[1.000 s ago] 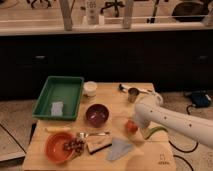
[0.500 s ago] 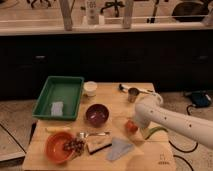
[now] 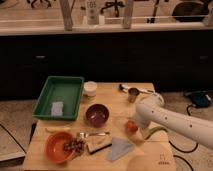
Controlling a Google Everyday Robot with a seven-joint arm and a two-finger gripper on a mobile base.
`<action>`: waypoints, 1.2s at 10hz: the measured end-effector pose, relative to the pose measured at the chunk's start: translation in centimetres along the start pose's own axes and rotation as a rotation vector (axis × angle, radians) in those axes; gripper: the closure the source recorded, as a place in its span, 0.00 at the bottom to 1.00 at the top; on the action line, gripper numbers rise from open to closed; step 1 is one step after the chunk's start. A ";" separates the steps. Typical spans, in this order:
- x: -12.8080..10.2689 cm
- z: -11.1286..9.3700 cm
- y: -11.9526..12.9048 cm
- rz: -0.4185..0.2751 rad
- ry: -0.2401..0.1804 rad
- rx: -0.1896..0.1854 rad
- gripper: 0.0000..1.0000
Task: Place apple in paper cup
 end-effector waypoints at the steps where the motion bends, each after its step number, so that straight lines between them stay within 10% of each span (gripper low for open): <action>1: 0.0 0.1 0.0 0.000 -0.003 0.001 0.20; 12: 0.2 0.1 0.0 -0.012 -0.017 0.013 0.20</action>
